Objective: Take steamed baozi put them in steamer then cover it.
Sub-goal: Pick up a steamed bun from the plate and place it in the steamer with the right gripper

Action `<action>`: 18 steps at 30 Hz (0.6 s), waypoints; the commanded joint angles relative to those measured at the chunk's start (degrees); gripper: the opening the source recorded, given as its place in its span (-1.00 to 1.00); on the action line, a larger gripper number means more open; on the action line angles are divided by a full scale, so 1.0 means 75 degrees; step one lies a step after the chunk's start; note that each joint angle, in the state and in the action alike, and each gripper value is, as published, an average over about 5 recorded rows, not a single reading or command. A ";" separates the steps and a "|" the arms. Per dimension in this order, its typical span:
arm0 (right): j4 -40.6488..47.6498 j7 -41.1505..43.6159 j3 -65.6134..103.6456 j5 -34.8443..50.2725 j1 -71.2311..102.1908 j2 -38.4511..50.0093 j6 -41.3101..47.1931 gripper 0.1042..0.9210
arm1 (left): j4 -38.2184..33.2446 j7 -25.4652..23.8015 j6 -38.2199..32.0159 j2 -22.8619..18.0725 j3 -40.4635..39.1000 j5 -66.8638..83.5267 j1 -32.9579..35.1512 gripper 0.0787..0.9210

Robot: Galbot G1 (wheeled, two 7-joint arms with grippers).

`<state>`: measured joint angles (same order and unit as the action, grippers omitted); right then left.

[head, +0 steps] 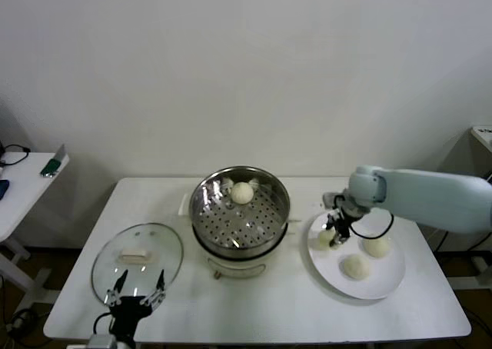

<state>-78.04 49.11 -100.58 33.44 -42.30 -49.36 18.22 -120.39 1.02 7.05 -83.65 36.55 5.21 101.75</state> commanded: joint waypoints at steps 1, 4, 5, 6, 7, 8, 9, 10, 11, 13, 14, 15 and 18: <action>-0.0356 0.1150 -0.1227 0.1549 -0.3907 -0.0618 -0.0530 -0.03 | -0.0027 -0.0002 0.0011 0.0053 0.0001 -0.0003 0.0003 0.77; -0.0506 0.1120 -0.0593 0.2298 -0.4119 -0.0989 -0.0236 -0.03 | -0.0069 -0.0004 0.0033 0.0101 -0.0005 0.0000 0.0012 0.77; -0.0560 0.1029 -0.0333 0.2478 -0.4062 -0.1112 -0.0105 -0.03 | -0.0087 -0.0005 0.0042 0.0113 -0.0010 0.0000 0.0015 0.77; -0.0632 0.0883 -0.0014 0.2670 -0.3941 -0.1257 0.0080 -0.03 | -0.0104 -0.0006 0.0049 0.0121 -0.0014 -0.0002 0.0017 0.77; -0.0707 0.0715 0.0291 0.2838 -0.3793 -0.1419 0.0265 -0.03 | -0.0121 -0.0007 0.0054 0.0126 -0.0020 -0.0004 0.0018 0.77; -0.0792 0.0488 0.0591 0.3012 -0.3598 -0.1617 0.0489 -0.03 | -0.0135 -0.0007 0.0058 0.0130 -0.0029 -0.0006 0.0019 0.77; -0.0869 0.0249 0.0841 0.3152 -0.3391 -0.1837 0.0690 -0.03 | -0.0148 -0.0008 0.0059 0.0132 -0.0038 -0.0009 0.0020 0.77; -0.0934 -0.0005 0.1075 0.3271 -0.3165 -0.2089 0.0920 -0.03 | -0.0159 -0.0006 0.0057 0.0133 -0.0052 -0.0015 0.0025 0.77; -0.0967 -0.0259 0.1224 0.3355 -0.2920 -0.2361 0.1110 -0.03 | -0.0168 -0.0005 0.0054 0.0134 -0.0067 -0.0024 0.0034 0.77; -0.0957 -0.0730 0.1392 0.3481 -0.2432 -0.2875 0.1416 -0.03 | -0.0181 -0.0003 0.0048 0.0134 -0.0098 -0.0049 0.0052 0.77; -0.0913 -0.0932 0.1439 0.3520 -0.2183 -0.3105 0.1539 -0.03 | -0.0184 -0.0002 0.0045 0.0134 -0.0112 -0.0064 0.0061 0.77; -0.0849 -0.1092 0.1466 0.3548 -0.1956 -0.3308 0.1623 -0.03 | -0.0185 -0.0001 0.0042 0.0133 -0.0121 -0.0075 0.0067 0.77; -0.0556 -0.1373 0.1444 0.3487 -0.1420 -0.3753 0.1743 -0.03 | -0.0196 -0.0001 0.0037 0.0135 -0.0114 -0.0083 0.0086 0.77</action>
<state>-82.75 46.84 -95.01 52.95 -58.74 -65.15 24.94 -121.78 1.01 7.37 -82.75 35.84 4.73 102.39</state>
